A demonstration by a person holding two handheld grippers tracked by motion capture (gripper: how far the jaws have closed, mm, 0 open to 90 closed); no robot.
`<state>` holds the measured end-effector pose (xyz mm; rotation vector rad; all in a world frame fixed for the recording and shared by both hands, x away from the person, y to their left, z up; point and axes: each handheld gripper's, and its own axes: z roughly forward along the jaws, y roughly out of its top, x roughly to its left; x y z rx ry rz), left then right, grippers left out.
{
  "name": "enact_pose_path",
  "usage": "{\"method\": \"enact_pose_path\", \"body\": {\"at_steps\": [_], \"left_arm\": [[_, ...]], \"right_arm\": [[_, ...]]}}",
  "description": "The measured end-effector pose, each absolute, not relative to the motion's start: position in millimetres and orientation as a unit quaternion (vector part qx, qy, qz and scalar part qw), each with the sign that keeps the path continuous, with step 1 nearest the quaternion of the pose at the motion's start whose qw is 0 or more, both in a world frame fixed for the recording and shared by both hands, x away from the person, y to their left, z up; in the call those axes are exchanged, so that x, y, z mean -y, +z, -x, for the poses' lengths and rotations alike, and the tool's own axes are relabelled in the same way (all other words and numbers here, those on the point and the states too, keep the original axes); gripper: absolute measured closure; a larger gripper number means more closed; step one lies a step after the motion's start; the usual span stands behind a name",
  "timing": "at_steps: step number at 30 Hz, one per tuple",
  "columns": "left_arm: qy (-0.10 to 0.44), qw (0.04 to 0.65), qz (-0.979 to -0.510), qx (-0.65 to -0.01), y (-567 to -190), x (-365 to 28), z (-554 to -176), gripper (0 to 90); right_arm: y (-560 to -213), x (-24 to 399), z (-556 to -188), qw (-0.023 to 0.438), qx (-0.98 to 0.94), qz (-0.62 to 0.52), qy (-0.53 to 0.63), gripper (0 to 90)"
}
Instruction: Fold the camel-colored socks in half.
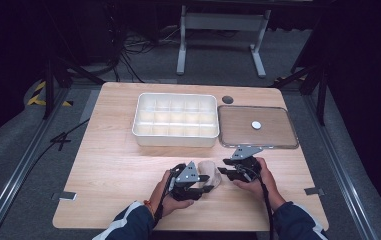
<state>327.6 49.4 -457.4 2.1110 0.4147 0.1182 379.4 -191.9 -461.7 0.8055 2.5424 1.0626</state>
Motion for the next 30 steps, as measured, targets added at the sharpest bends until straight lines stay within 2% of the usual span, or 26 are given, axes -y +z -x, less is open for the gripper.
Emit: {"method": "enact_pose_path", "body": {"at_steps": [8, 12, 17, 27, 30], "left_arm": [[0.056, 0.465, -0.868, -0.167, -456.1, -48.6, -325.3, 58.5], [0.059, 0.468, -0.866, -0.168, -454.4, -50.6, -325.2, 58.6], [0.054, 0.456, -0.874, -0.162, -456.9, -48.5, -324.3, 59.4], [0.047, 0.437, -0.885, -0.153, -467.7, -41.9, -323.8, 62.2], [0.046, 0.432, -0.888, -0.15, -470.1, -41.6, -324.0, 62.2]], "right_arm": [[-453.4, 194.5, -378.2, 0.136, -0.865, -0.287, 0.39, 58.0], [-446.4, 193.6, -376.7, 0.132, -0.854, -0.291, 0.411, 51.0], [-440.9, 188.8, -374.0, 0.129, -0.844, -0.291, 0.431, 46.8], [-448.6, 173.2, -375.3, 0.111, -0.855, -0.283, 0.421, 45.5], [-453.8, 170.9, -379.1, 0.089, -0.857, -0.287, 0.42, 44.3]]}}
